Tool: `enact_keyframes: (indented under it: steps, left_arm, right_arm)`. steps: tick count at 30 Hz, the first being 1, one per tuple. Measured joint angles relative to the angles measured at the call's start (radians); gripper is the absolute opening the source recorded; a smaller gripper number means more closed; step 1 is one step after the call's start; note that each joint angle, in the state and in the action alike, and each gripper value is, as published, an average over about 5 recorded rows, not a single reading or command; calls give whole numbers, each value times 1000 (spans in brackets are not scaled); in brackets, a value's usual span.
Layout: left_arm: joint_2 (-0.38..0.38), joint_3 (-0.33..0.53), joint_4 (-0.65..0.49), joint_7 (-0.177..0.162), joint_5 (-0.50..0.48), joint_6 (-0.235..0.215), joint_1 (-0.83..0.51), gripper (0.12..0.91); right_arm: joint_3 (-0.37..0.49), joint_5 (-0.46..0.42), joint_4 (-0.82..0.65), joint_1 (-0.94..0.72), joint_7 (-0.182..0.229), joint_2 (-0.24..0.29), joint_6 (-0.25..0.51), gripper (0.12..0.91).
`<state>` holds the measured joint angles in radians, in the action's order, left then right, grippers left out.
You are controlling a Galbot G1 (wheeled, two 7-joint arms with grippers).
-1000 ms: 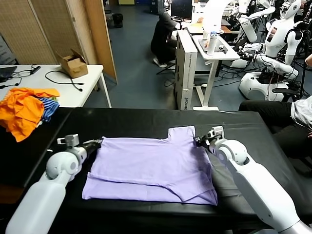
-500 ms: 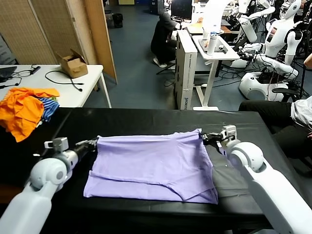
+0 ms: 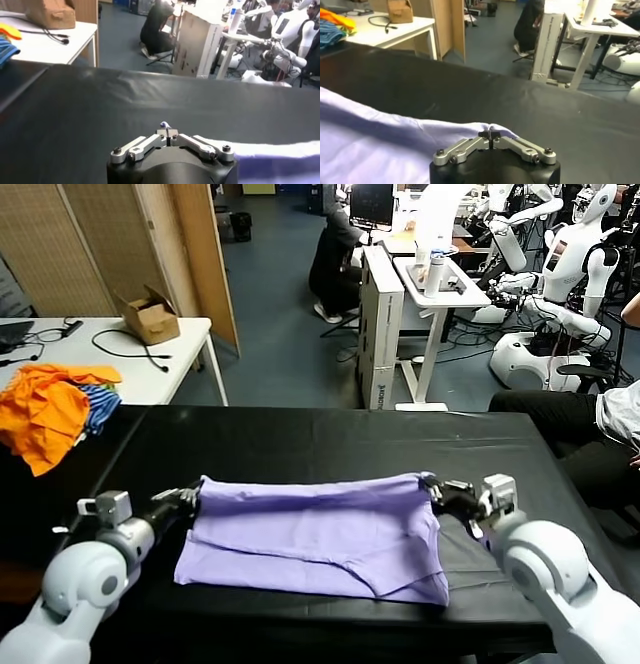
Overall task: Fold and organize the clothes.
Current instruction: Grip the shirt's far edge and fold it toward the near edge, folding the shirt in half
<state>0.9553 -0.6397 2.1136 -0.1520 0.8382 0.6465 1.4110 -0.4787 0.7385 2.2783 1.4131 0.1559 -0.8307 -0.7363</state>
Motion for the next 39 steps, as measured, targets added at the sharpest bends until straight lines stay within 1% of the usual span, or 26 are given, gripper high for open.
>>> enact_keyframes:
  steps: [5,11,22,23,25,26,28,29,30,31,34,35,36,37,39]
  left_arm:
    - [17,-7,14,8,-34,-8,51,147]
    - [39,-21,18,12,-53,-19,100,147]
    - [51,-45,3,9,-53,-23,131,147]
    - [52,-47,5,8,-53,-22,135,147]
    - [54,-52,12,5,-52,-18,144,147]
    - [56,-55,17,4,-52,-16,149,147]
    - [62,-61,28,0,-53,-9,160,164]
    - [64,-65,34,-2,-53,-5,165,191]
    - [66,-70,40,-6,-52,-1,171,237]
    - [67,-74,47,-9,-52,2,178,282]
    - [63,-90,64,-13,-48,11,196,471]
    - [60,-96,68,-13,-48,13,200,527]
    - [58,-102,71,-12,-47,13,203,603]
    - [56,-109,73,-10,-49,11,204,660]
    - [57,-121,72,-1,-62,-4,198,788]
  right_arm:
    - [-3,-46,2,91,-11,-13,0,139]
    - [-7,-67,-8,163,-13,-22,0,139]
    - [-7,-62,5,197,-17,-27,0,140]
    - [-9,-61,10,201,-18,-27,0,152]
    - [-16,-60,26,211,-21,-27,0,212]
    - [-19,-60,35,217,-22,-28,0,261]
    - [-28,-60,56,229,-23,-30,0,386]
    - [-34,-59,68,237,-23,-32,0,442]
    - [-42,-56,81,246,-24,-34,0,518]
    - [-52,-51,94,255,-24,-36,0,574]
    - [-89,-26,126,275,-27,-46,0,760]
    - [-101,-14,131,276,-25,-50,0,804]
    - [-112,0,133,273,-23,-54,0,850]
    - [-120,14,132,268,-18,-58,0,877]
    - [-127,36,120,247,-3,-67,8,899]
